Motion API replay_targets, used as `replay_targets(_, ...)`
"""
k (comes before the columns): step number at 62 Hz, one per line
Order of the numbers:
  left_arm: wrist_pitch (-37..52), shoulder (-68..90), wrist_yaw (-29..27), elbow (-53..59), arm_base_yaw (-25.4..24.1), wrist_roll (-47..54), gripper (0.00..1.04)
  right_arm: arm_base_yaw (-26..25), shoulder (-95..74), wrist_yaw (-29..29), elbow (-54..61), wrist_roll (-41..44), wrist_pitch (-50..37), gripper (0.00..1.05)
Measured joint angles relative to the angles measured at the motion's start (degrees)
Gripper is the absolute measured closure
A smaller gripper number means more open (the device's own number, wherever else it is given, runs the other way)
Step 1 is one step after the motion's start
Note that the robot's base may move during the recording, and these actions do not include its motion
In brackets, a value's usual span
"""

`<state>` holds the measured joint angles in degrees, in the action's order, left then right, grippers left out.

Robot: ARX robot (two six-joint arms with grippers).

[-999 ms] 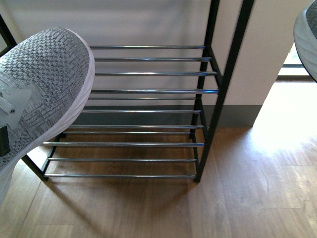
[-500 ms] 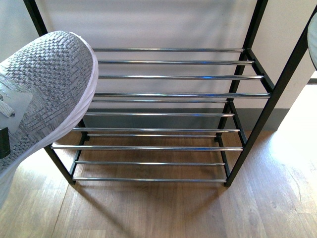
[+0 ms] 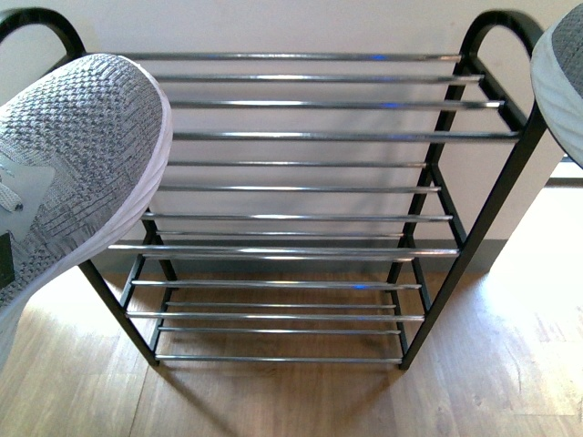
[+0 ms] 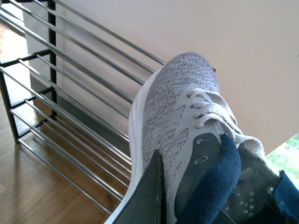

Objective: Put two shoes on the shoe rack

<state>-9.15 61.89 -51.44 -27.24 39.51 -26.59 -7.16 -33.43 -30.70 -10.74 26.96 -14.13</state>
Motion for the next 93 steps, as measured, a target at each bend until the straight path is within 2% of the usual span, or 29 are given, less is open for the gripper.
replay_targets(9,0.0,0.0,-0.1,0.0,0.0,0.0,1.03,0.0,0.0,0.0,0.0,0.0,0.0,1.03)
replay_targets(14,0.0,0.0,-0.1,0.0,0.0,0.0,1.03,2.1,0.0,3.8,0.4,-6.8,-5.4,1.03)
replay_targets(19,0.0,0.0,0.0,0.0,0.0,0.0,1.03,6.6,-0.4,7.6,-1.6,-13.7,-5.3,1.03)
replay_targets(28,0.0,0.0,0.0,0.0,0.0,0.0,1.03,17.6,-10.9,19.6,-9.1,-23.4,-7.8,1.03)
replay_targets(33,0.0,0.0,0.0,0.0,0.0,0.0,1.03,21.7,-18.4,24.8,-13.4,-26.9,-7.7,1.03)
replay_targets(36,0.0,0.0,0.0,0.0,0.0,0.0,1.03,25.1,-25.8,30.1,-17.2,-29.0,-8.0,1.03)
replay_targets(44,0.0,0.0,0.0,0.0,0.0,0.0,1.03,29.3,-40.9,39.1,-26.2,-32.5,-7.8,1.03)
replay_targets(55,0.0,0.0,0.0,0.0,0.0,0.0,1.03,31.1,-54.1,43.5,-36.5,-33.2,-9.7,1.03)
replay_targets(61,0.0,0.0,0.0,0.0,0.0,0.0,1.03,31.0,-61.4,43.6,-41.6,-33.0,-10.2,1.03)
replay_targets(79,0.0,0.0,0.0,0.0,0.0,0.0,1.03,28.8,-73.4,45.6,-48.2,-29.8,-11.7,1.03)
replay_targets(93,0.0,0.0,0.0,0.0,0.0,0.0,1.03,25.2,-74.0,47.2,-49.7,-28.6,-11.3,1.03)
